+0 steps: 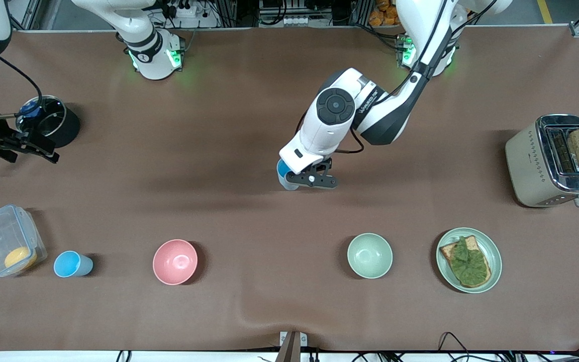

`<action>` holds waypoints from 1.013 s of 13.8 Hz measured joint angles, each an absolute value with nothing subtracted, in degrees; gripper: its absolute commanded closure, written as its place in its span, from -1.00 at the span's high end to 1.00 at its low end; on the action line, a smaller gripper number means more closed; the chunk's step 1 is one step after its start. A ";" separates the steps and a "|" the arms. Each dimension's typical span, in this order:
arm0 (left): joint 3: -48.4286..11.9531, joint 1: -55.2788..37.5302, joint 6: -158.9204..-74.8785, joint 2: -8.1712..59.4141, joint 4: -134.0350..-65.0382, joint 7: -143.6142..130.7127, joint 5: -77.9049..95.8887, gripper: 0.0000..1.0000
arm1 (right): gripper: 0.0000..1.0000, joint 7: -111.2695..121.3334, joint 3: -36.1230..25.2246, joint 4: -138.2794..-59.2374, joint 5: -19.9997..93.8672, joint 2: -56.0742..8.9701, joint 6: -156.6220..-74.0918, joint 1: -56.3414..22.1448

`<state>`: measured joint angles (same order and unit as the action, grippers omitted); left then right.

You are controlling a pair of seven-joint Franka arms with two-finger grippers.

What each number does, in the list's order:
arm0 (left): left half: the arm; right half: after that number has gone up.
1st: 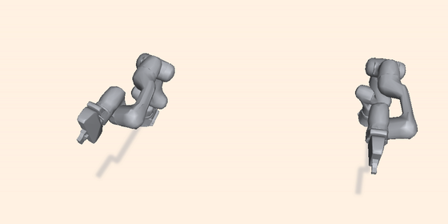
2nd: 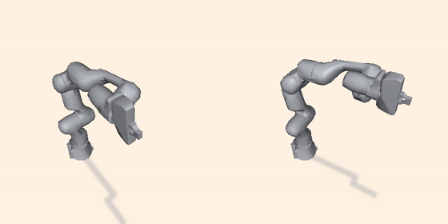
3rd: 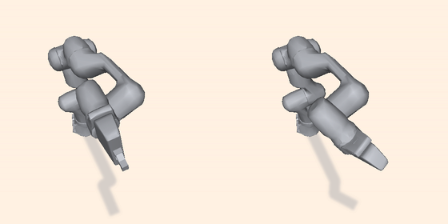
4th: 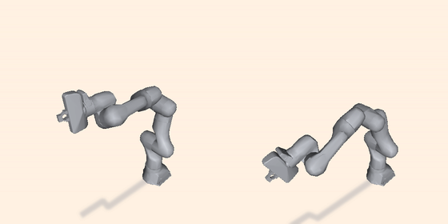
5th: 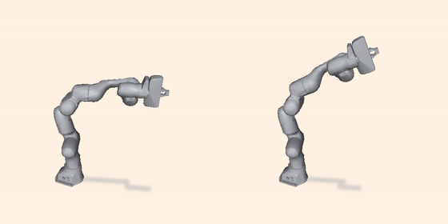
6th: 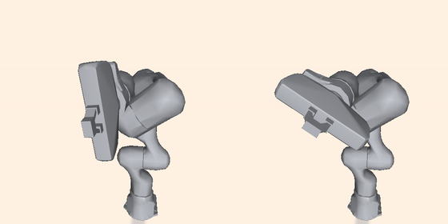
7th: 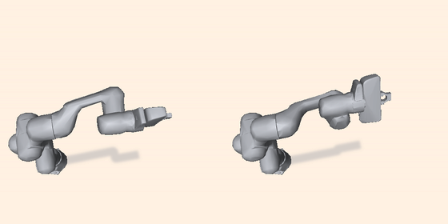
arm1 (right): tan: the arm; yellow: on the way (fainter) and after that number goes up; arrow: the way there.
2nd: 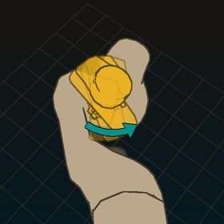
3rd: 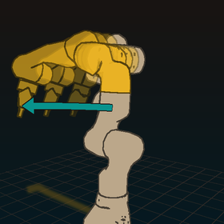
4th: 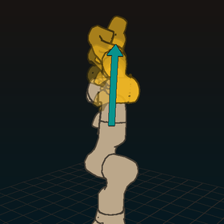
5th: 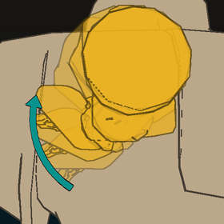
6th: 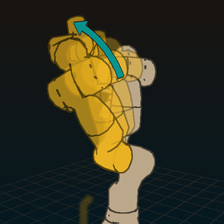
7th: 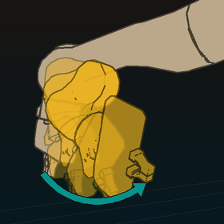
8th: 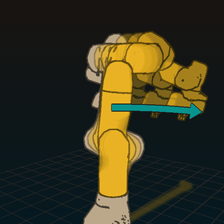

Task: Stack blue cups with both arms
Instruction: 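Carry the cup with the left gripper and lower it into the tissue cup, then open the left gripper to release the stacked cup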

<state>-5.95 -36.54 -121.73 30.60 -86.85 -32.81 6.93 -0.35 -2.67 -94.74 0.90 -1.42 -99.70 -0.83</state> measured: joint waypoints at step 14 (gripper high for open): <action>-5.51 -38.41 -121.73 33.45 -86.87 -32.91 7.03 -1.00 | 1.00 -0.35 -2.72 -94.75 0.87 -1.89 -101.62 0.54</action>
<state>-5.51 -38.41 -121.73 33.45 -86.87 -32.91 7.03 -0.35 -2.72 -94.75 0.87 -1.89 -101.62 0.54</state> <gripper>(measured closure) 0.969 0.000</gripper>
